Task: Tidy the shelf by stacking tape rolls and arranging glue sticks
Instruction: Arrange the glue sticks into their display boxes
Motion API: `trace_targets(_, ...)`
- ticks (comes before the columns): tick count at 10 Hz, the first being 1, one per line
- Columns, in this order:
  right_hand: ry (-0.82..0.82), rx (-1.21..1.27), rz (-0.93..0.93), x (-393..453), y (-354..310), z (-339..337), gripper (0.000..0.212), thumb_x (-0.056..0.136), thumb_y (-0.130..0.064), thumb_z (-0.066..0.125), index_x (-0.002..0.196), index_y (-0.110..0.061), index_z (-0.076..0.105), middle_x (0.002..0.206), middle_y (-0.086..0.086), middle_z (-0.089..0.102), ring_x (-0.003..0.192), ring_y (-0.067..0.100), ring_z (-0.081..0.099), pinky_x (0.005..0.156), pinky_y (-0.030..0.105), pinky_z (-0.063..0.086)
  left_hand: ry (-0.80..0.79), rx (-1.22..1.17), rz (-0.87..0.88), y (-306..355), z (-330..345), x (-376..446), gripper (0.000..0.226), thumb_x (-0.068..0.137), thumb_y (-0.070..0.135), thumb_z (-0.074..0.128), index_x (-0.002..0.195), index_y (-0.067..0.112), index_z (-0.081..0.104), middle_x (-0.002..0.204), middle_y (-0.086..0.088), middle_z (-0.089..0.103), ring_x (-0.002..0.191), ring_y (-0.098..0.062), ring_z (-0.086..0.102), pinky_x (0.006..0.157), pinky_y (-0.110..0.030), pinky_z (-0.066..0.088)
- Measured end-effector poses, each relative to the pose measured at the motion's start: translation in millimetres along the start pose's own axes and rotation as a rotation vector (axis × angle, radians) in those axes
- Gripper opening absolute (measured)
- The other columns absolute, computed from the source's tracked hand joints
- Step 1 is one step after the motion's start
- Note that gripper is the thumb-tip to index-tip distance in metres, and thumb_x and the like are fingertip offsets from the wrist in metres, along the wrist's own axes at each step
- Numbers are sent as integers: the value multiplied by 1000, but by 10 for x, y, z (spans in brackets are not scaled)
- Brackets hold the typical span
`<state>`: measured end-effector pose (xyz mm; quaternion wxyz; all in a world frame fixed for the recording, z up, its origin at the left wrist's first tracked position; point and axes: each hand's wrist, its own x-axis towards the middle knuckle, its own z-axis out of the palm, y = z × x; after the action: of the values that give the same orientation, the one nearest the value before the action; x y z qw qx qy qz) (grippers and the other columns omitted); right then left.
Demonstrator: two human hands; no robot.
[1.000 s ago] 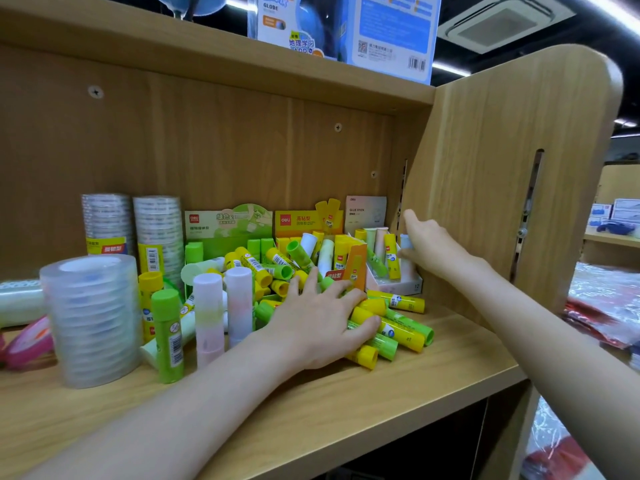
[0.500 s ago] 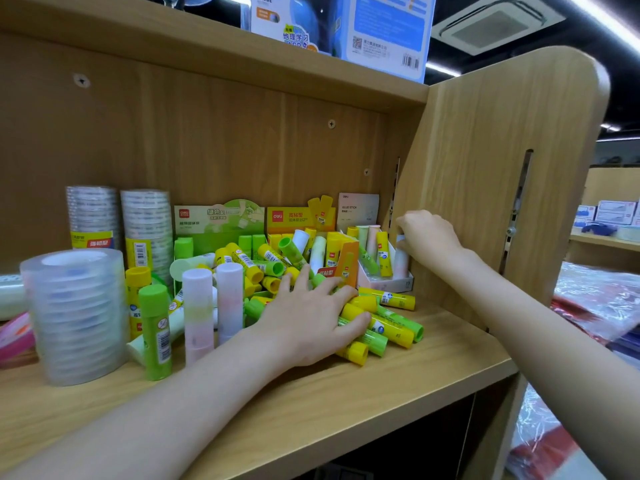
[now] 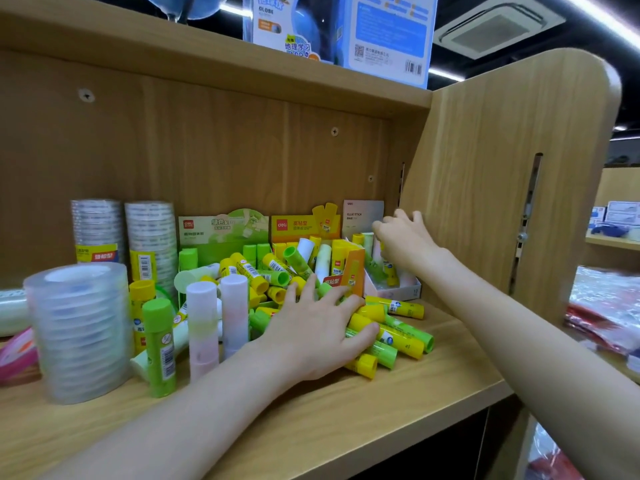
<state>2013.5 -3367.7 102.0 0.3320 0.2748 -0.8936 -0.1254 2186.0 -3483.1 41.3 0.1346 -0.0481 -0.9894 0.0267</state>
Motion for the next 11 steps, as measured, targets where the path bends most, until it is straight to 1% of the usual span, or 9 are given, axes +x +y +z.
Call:
trace_targets(1, 2, 182, -41, -19, 19, 39, 21, 85, -1, 53, 102, -11, 48, 100, 6, 46, 109, 30, 46, 102, 40, 25, -3, 2, -1, 5, -5, -6, 57, 92, 60, 17, 142, 34, 23, 155, 7, 14, 143, -30, -1, 115, -51, 2)
trace_targets(3, 369, 804, 88, -385, 204, -386, 26, 76, -1, 69, 97, -11, 57, 90, 3, 44, 84, 24, 53, 80, 33, 46, -11, 3, -4, 10, -20, -4, 57, 92, 60, 18, 142, 33, 23, 155, 7, 14, 143, -30, 0, 115, -50, 2)
trace_targets(4, 304, 1081, 122, -758, 198, -431, 20, 74, -7, 74, 85, -17, 60, 84, 5, 51, 80, 23, 59, 81, 36, 50, -13, -3, -3, 4, -15, -1, 58, 92, 60, 17, 143, 33, 22, 155, 7, 14, 143, -30, 0, 115, -51, 3)
trace_targets(5, 286, 1125, 210, -929, 95, -212, 27, 71, -13, 78, 68, -26, 55, 77, 3, 53, 78, 27, 62, 78, 43, 51, -12, -3, -3, 2, -4, -2, 58, 92, 60, 17, 143, 33, 22, 155, 8, 14, 143, -29, 1, 115, -50, 4)
trace_targets(7, 68, 1104, 36, -869, -95, -90, 27, 78, -13, 72, 65, -29, 55, 69, -14, 58, 64, -4, 55, 65, 15, 42, -3, 0, -7, 5, -2, -10, 57, 92, 61, 17, 143, 37, 21, 156, 8, 9, 144, -28, -2, 115, -49, 4)
trace_targets(8, 126, 989, 36, -697, -7, -87, 12, 86, -8, 61, 81, -18, 66, 81, -4, 67, 75, 2, 58, 70, 16, 42, -11, -2, -8, 2, -5, -4, 57, 92, 61, 17, 143, 36, 21, 156, 10, 5, 144, -27, -2, 115, -50, 3)
trace_targets(9, 33, 775, 80, -353, 21, -20, 23, 90, -4, 51, 112, -8, 59, 111, 9, 63, 99, 21, 58, 81, 23, 44, -16, -5, -3, -4, -8, 10, 57, 92, 61, 17, 143, 36, 21, 156, 10, 7, 144, -25, -1, 115, -50, 3)
trace_targets(10, -180, 649, 99, -98, -105, 131, 33, 89, -8, 55, 121, -7, 47, 121, 15, 55, 112, 30, 50, 86, 35, 43, -10, -3, -2, -17, 2, 10, 56, 92, 61, 17, 142, 36, 22, 156, 10, 9, 144, -25, 1, 115, -50, 2)
trace_targets(11, -100, 617, 163, -15, -156, 261, 25, 85, -3, 58, 108, -6, 47, 110, 18, 57, 102, 33, 52, 73, 34, 40, -6, -1, 0, -17, -1, 0, 56, 92, 61, 18, 142, 37, 23, 156, 9, 10, 144, -25, 1, 115, -49, 2)
